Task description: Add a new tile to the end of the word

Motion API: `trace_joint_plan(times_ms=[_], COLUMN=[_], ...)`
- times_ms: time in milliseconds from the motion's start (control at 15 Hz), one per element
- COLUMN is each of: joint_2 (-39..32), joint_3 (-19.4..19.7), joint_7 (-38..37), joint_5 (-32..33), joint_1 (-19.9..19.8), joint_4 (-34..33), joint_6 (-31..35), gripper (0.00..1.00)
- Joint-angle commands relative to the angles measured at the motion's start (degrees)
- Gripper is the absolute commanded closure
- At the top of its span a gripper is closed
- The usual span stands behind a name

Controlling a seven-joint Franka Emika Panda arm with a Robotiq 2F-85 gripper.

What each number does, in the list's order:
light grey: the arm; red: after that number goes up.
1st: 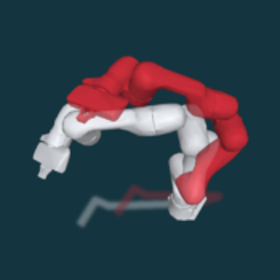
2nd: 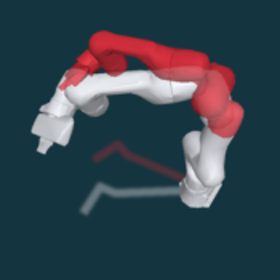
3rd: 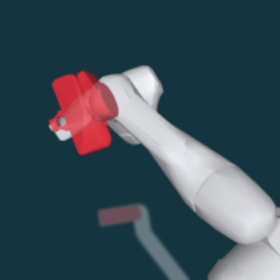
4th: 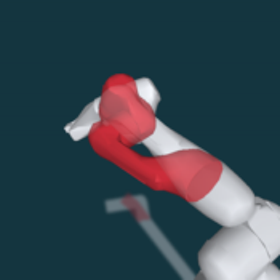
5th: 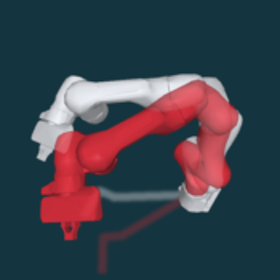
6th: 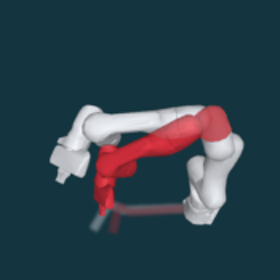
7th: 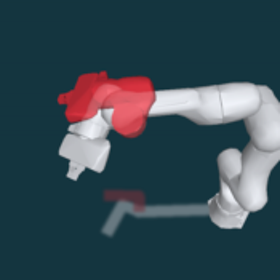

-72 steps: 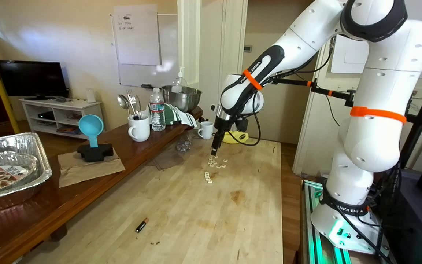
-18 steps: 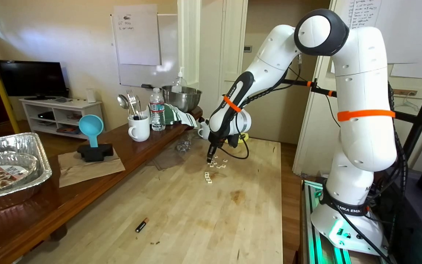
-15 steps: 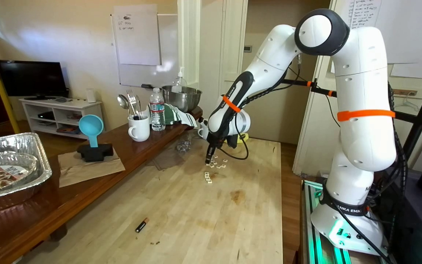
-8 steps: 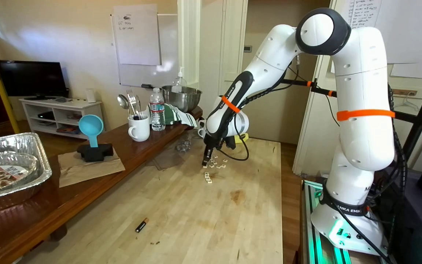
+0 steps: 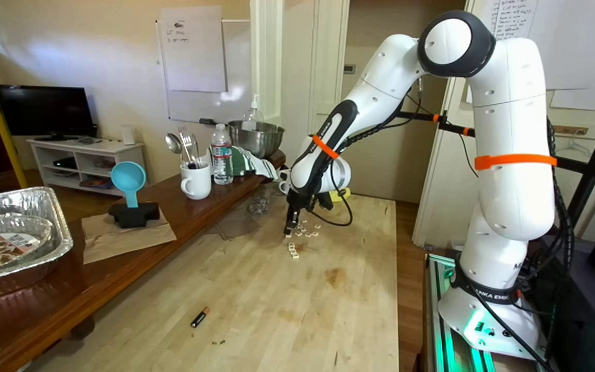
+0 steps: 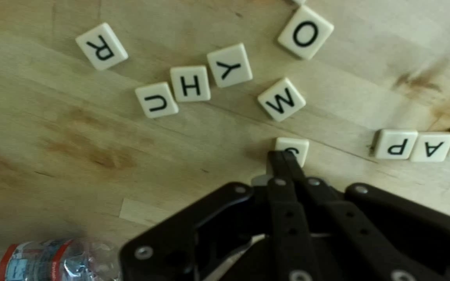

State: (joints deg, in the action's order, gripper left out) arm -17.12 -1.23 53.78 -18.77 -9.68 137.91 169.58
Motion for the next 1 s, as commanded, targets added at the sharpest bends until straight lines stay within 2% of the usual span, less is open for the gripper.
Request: trace_joint_plan(times_ms=[0,933], joint_2=[-0.89,1.83], joint_3=[-1.12,-2.19], joint_7=[1.48,0.91], joint_5=[-0.53,-0.58], joint_1=[-0.53,-0.28], joint_4=[1.69,4.77], joint_6=[-0.2,-3.3], gripper=[1.0,1.0])
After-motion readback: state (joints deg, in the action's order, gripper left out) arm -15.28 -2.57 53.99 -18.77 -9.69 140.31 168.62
